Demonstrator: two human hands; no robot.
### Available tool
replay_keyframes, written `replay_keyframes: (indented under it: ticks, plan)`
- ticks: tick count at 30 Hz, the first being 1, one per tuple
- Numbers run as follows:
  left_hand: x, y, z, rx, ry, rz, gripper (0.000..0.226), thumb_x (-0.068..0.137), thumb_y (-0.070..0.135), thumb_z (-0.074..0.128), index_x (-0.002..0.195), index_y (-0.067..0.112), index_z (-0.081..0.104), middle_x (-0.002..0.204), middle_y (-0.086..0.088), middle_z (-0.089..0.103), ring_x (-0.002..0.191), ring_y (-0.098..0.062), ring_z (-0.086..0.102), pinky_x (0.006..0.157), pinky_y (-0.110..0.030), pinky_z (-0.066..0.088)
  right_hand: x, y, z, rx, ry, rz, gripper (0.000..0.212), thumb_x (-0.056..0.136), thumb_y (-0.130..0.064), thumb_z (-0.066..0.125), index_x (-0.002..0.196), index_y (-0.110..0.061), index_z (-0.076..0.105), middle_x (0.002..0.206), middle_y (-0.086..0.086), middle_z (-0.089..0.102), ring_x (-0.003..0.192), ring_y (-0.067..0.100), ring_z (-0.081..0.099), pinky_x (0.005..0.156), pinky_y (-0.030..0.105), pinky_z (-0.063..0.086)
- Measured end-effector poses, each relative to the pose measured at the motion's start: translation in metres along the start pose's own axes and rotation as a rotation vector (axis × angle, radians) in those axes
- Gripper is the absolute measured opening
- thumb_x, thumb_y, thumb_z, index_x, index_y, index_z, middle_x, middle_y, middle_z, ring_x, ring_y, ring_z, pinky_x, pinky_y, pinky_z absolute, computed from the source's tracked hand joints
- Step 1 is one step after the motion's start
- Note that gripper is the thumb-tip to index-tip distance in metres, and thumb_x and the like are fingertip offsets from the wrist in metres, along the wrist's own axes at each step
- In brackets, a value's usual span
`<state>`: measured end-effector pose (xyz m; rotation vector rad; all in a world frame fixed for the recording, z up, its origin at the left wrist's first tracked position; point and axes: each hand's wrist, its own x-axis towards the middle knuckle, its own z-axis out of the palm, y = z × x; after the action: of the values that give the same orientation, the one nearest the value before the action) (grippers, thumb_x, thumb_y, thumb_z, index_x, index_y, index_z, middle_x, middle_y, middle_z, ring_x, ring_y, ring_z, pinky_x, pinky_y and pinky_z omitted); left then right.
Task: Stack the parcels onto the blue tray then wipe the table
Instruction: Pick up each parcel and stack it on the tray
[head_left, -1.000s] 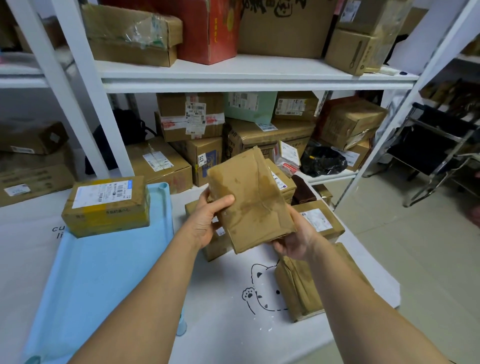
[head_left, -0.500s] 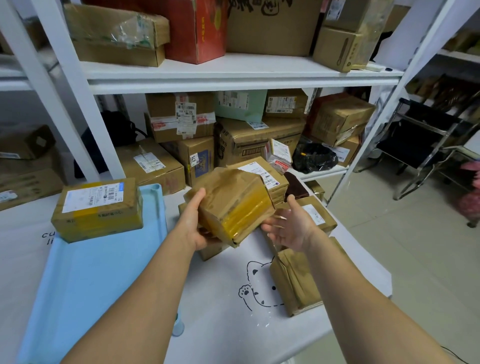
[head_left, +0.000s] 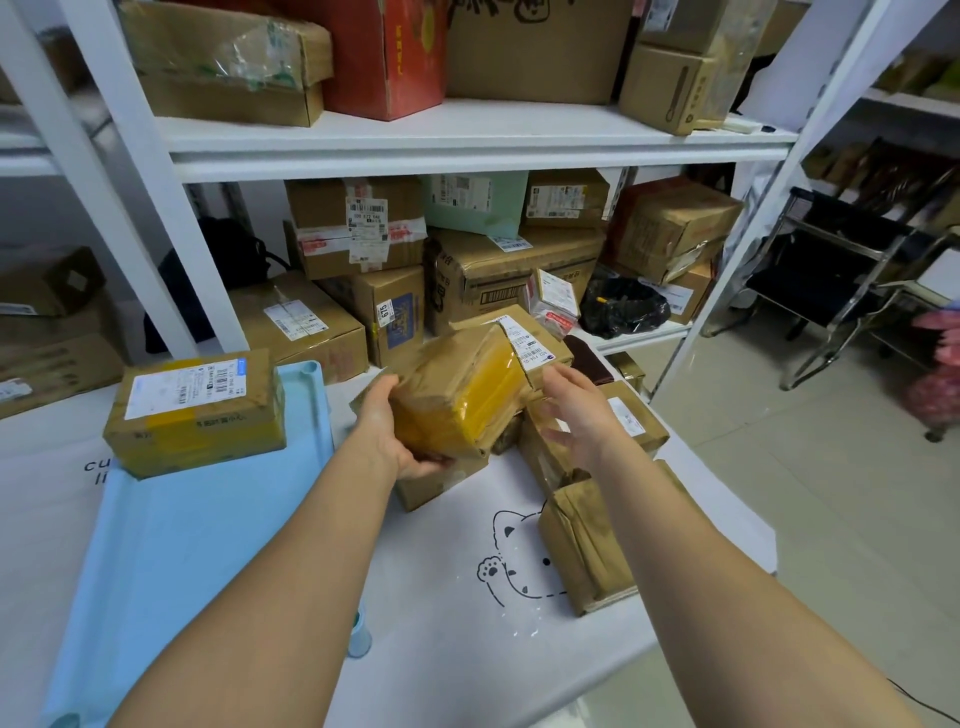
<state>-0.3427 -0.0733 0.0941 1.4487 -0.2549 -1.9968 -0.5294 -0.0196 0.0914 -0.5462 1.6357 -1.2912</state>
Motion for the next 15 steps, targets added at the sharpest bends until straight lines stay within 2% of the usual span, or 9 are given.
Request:
replay_keyframes:
  ticks: [2, 4, 6, 8, 11, 13, 15]
  plan:
    - [-0.004, 0.0, 0.006, -0.017, 0.026, 0.037, 0.072, 0.079, 0.043, 0.071, 0.137, 0.026, 0.032, 0.132, -0.014, 0.043, 0.122, -0.043, 0.043, 0.096, -0.066, 0.04, -0.003, -0.002, 0.003, -0.026, -0.029, -0.006, 0.056, 0.09, -0.041, 0.06, 0.142, -0.034, 0.039, 0.144, 0.0, 0.042, 0.131, 0.027, 0.041, 0.103, 0.052, 0.038]
    - [-0.007, -0.002, 0.011, 0.009, 0.024, 0.054, 0.076, 0.076, 0.042, 0.074, 0.138, 0.025, 0.033, 0.135, -0.014, 0.043, 0.125, -0.042, 0.042, 0.1, -0.065, 0.037, -0.006, -0.003, 0.007, -0.053, -0.102, -0.035, 0.064, 0.086, -0.042, 0.065, 0.143, -0.039, 0.035, 0.143, -0.001, 0.041, 0.135, 0.028, 0.037, 0.106, 0.056, 0.031]
    - [-0.008, -0.003, 0.015, 0.042, 0.007, 0.062, 0.076, 0.074, 0.043, 0.076, 0.135, 0.022, 0.037, 0.134, -0.014, 0.047, 0.124, -0.041, 0.044, 0.102, -0.063, 0.035, -0.009, -0.003, 0.01, -0.082, -0.162, -0.089, 0.075, 0.08, -0.041, 0.071, 0.144, -0.04, 0.033, 0.148, 0.0, 0.035, 0.139, 0.027, 0.031, 0.109, 0.055, 0.024]
    - [-0.006, -0.005, 0.017, 0.083, 0.003, 0.083, 0.072, 0.072, 0.045, 0.076, 0.131, 0.021, 0.041, 0.122, -0.014, 0.053, 0.122, -0.04, 0.047, 0.103, -0.062, 0.035, -0.009, -0.003, 0.012, -0.095, -0.187, -0.126, 0.091, 0.074, -0.04, 0.077, 0.148, -0.039, 0.025, 0.156, 0.002, 0.025, 0.143, 0.027, 0.024, 0.111, 0.052, 0.022]
    - [-0.009, -0.01, 0.021, 0.132, -0.037, 0.093, 0.059, 0.072, 0.046, 0.076, 0.115, 0.019, 0.045, 0.094, -0.011, 0.057, 0.107, -0.037, 0.054, 0.096, -0.058, 0.041, -0.008, 0.0, 0.017, -0.183, -0.215, -0.154, 0.131, 0.047, -0.053, 0.089, 0.151, -0.037, 0.011, 0.158, 0.001, 0.021, 0.143, 0.027, 0.024, 0.113, 0.051, 0.023]
    - [-0.013, -0.012, 0.022, 0.158, -0.067, 0.09, 0.057, 0.071, 0.047, 0.076, 0.112, 0.019, 0.047, 0.09, -0.011, 0.057, 0.09, -0.034, 0.056, 0.086, -0.056, 0.044, -0.006, 0.005, 0.019, -0.253, -0.206, -0.183, 0.153, 0.024, -0.064, 0.089, 0.15, -0.039, 0.005, 0.158, -0.001, 0.016, 0.143, 0.026, 0.023, 0.115, 0.052, 0.025]
    - [-0.015, -0.015, 0.022, 0.178, -0.088, 0.086, 0.058, 0.071, 0.046, 0.077, 0.113, 0.019, 0.048, 0.092, -0.013, 0.058, 0.083, -0.033, 0.055, 0.083, -0.054, 0.046, -0.005, 0.007, 0.017, -0.314, -0.202, -0.184, 0.161, 0.02, -0.065, 0.088, 0.15, -0.039, -0.004, 0.159, -0.002, 0.007, 0.145, 0.025, 0.017, 0.115, 0.053, 0.024]
